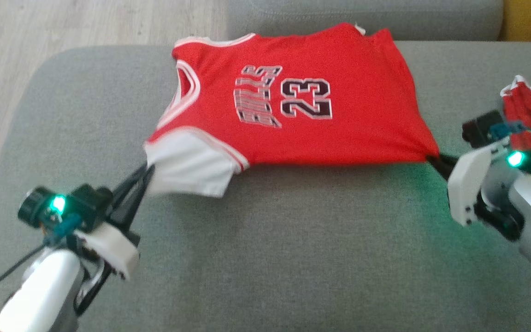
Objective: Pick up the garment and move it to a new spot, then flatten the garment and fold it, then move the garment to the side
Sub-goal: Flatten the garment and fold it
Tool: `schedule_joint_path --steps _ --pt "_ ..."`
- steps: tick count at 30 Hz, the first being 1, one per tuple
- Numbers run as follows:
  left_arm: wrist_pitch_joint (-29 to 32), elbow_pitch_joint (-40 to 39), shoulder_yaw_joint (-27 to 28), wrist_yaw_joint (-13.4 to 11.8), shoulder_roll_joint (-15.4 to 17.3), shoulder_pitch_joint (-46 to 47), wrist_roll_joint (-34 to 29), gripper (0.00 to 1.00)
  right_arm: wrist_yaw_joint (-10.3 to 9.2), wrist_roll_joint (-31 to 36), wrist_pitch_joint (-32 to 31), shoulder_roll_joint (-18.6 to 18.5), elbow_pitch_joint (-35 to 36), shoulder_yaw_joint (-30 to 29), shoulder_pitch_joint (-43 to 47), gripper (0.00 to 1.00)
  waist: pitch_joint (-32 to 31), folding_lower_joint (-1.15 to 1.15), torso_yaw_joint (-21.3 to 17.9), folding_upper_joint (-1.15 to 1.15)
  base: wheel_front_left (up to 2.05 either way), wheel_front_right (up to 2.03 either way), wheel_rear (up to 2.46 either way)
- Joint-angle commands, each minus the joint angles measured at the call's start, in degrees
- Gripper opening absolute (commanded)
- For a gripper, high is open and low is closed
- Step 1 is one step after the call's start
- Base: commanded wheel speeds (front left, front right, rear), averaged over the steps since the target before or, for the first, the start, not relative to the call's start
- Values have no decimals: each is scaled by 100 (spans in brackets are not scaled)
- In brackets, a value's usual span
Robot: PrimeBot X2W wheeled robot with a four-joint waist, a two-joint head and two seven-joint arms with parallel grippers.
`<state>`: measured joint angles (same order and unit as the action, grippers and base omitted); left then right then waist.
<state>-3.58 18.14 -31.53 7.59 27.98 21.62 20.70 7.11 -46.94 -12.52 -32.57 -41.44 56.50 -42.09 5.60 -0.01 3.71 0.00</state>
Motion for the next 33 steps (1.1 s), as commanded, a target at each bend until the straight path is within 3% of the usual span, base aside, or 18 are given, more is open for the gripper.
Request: schedule_joint_path --steps 1,11,16,23,33 --pt "146 -361 235 -10 354 58 73 0 37 -196 -98 -307 295 51 52 0 -104 1 -11 0 0 0 0" --pt "904 -1694 206 -92 795 -931 543 0 37 -1052 -800 -1010 1463 455 521 0 -374 1 -56 0 0 0 0" --pt "1105 -2222 275 -227 922 -1040 612 0 37 -1199 -869 -1227 1870 462 571 0 -339 1 -44 0 0 0 0" --pt "1171 -2215 344 -258 860 -561 581 0 37 -1064 -813 -1112 1886 258 316 0 -12 1 -46 0 0 0 0" --pt "1241 -1349 286 -90 765 686 672 0 37 -985 -753 -767 1514 -182 -122 0 464 1 -115 0 0 0 0"
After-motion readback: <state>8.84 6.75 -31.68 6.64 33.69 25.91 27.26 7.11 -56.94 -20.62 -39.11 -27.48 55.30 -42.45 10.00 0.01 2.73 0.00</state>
